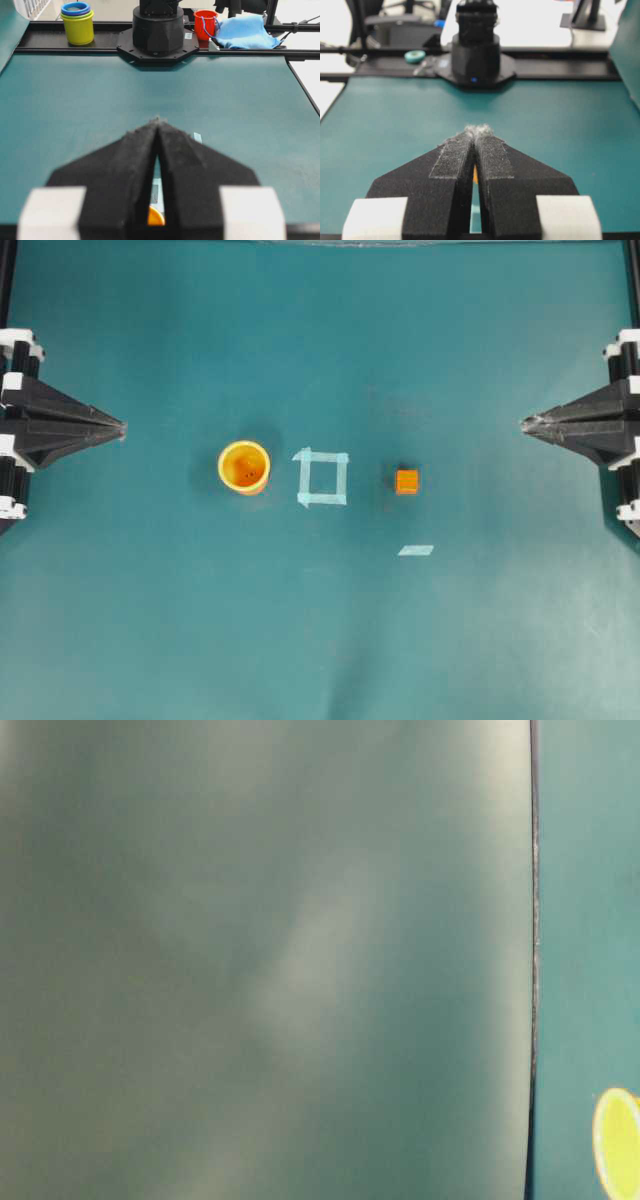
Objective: Move the block to the right with right arm.
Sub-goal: 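Open the right gripper and start moving it left toward the orange block, then lower the open right gripper around the small orange block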
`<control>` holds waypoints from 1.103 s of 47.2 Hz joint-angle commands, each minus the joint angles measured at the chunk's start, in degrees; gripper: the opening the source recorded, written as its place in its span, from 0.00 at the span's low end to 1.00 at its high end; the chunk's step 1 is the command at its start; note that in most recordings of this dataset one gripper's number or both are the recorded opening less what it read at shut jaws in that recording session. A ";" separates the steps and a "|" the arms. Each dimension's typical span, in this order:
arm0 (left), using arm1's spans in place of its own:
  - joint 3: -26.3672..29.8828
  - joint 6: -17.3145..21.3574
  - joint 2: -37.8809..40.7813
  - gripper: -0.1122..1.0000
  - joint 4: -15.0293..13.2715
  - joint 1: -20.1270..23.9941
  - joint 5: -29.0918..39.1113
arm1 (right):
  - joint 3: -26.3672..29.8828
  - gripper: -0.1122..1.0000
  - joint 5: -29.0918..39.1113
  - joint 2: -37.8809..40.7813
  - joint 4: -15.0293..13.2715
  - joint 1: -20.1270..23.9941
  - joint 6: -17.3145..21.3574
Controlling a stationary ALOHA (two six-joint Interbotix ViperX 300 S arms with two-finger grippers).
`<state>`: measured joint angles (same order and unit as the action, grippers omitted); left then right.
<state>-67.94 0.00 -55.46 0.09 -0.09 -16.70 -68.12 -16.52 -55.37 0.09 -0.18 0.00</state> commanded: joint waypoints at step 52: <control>3.52 -0.88 0.44 0.10 0.53 -0.18 3.69 | 4.57 0.55 3.60 11.34 0.44 -3.52 -0.09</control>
<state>-66.09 -0.88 -55.46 0.44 -0.18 -12.74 -64.95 -11.60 -46.05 0.44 -3.25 0.00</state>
